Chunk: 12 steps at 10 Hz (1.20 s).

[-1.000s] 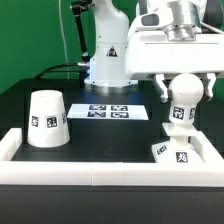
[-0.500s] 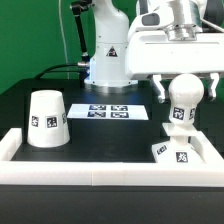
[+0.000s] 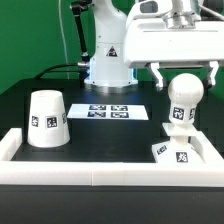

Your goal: Assemble lamp

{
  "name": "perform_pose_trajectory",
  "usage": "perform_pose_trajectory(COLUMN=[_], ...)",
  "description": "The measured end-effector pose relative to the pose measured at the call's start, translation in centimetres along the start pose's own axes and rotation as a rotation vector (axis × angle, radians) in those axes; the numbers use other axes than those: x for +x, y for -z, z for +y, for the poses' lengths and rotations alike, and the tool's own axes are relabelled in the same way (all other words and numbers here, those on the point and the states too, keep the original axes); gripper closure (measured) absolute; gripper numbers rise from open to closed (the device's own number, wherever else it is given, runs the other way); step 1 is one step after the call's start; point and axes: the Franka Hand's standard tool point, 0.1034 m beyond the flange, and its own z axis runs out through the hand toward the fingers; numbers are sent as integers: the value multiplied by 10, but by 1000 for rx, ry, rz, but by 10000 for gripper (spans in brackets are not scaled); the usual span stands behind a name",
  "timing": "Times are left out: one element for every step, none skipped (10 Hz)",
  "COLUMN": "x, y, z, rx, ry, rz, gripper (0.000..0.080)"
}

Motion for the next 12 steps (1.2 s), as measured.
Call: perform_pose_trajectory(x=[3, 1, -1, -2, -5, -12, -12, -12, -18, -16, -15, -21], y=[2, 1, 0, -1, -4, -8, -8, -9, -9, -10, -11, -10], z=[1, 1, 0, -1, -1, -4, -7, -8, -10, -9, -7, -8], rx=[1, 1, 4, 10, 12, 30, 48, 58, 77, 89, 93, 109], ry=[-2, -1, -1, -2, 2, 0, -2, -2, -1, 1, 3, 6], rz=[-4, -5, -18, -44, -63, -142, -212, -252, -344, -405, -440, -534], gripper=[100, 100, 100, 100, 100, 100, 100, 100, 100, 100, 100, 100])
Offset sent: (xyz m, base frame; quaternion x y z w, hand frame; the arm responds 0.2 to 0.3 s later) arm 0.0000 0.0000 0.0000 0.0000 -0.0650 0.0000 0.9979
